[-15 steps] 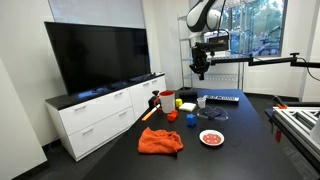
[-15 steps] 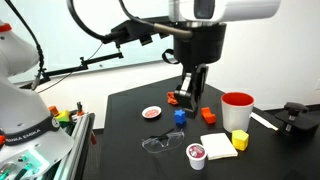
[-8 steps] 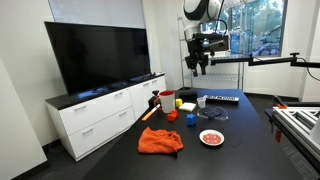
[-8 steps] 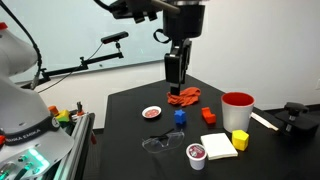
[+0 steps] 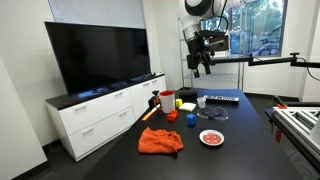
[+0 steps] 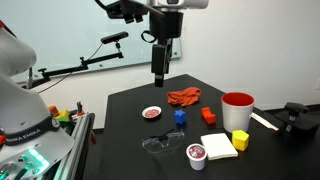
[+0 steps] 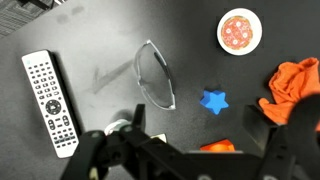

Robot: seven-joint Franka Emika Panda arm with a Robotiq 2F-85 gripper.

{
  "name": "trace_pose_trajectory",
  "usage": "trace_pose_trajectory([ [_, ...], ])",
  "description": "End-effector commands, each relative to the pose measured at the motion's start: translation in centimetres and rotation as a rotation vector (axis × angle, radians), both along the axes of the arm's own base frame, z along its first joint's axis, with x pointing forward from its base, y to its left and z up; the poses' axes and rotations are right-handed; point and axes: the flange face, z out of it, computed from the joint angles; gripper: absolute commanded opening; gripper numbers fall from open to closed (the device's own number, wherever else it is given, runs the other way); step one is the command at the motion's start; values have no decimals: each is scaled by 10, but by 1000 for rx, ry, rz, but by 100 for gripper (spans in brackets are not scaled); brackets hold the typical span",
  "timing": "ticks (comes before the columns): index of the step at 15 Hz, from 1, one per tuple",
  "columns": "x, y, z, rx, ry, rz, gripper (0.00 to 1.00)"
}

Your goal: Press a button on the remote control.

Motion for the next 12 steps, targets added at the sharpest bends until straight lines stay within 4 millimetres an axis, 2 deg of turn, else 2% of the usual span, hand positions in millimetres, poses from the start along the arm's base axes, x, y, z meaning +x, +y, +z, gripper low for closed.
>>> trace_pose_trajectory([
  [1, -5, 7, 12, -18, -7, 81, 100],
  [12, -7, 10, 11, -34, -5, 162, 100],
])
